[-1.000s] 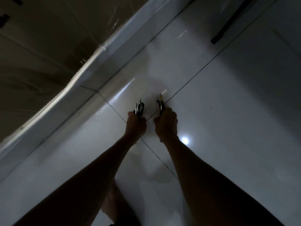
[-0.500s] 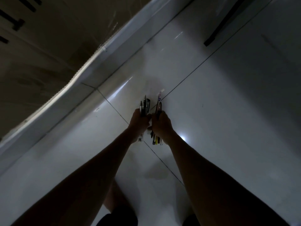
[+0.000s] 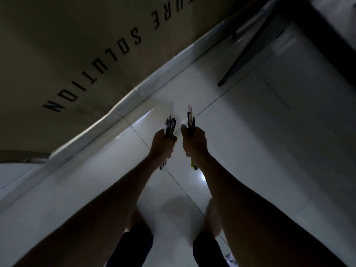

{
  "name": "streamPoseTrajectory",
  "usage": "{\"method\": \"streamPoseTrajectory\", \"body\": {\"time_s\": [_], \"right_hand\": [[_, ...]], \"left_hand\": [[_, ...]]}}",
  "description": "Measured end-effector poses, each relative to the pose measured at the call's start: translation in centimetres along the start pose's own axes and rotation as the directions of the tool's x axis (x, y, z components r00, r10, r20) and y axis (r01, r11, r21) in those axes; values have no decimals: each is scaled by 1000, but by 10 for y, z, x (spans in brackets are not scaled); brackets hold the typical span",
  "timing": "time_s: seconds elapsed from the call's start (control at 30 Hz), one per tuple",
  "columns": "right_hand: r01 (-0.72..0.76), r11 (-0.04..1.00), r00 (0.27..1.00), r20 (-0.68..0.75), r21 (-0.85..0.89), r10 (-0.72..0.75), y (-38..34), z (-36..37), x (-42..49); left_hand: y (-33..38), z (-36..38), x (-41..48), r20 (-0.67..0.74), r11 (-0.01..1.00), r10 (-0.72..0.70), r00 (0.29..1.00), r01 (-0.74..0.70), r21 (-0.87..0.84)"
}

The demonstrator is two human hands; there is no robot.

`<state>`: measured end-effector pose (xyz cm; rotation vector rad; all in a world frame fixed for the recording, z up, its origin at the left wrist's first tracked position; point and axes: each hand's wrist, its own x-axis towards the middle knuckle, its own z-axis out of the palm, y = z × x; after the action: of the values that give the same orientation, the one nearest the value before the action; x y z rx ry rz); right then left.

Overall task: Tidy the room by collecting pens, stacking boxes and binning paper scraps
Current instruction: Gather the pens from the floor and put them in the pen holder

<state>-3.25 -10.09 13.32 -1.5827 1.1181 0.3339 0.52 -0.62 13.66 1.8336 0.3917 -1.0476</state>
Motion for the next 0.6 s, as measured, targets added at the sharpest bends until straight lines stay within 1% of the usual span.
{"method": "streamPoseTrajectory", "body": {"time_s": [0.1, 0.17, 0.23, 0.4, 0.5, 0.6], "right_hand": [[19, 1000, 999, -38, 1, -19, -41, -29, -34], [7, 999, 998, -70, 45, -4, -67, -48, -58], [-4, 997, 996, -90, 82, 11, -93, -67, -84], [53, 989, 992, -118, 135, -37, -165, -114, -144], [91, 977, 988, -142, 193, -63, -205, -140, -182], [136, 967, 982, -159, 214, -103, -237, -156, -217]], "left_hand": [[43, -7, -40, -54, 996, 88, 995, -87, 27], [72, -9, -67, -70, 996, 84, 994, -85, -15], [100, -11, -97, -60, 995, 77, 995, -81, -65], [169, -16, -171, 4, 982, 158, 987, -157, -108], [208, -18, -219, 60, 976, 205, 977, -199, -90], [242, -22, -257, 65, 973, 226, 972, -222, -66]]}}
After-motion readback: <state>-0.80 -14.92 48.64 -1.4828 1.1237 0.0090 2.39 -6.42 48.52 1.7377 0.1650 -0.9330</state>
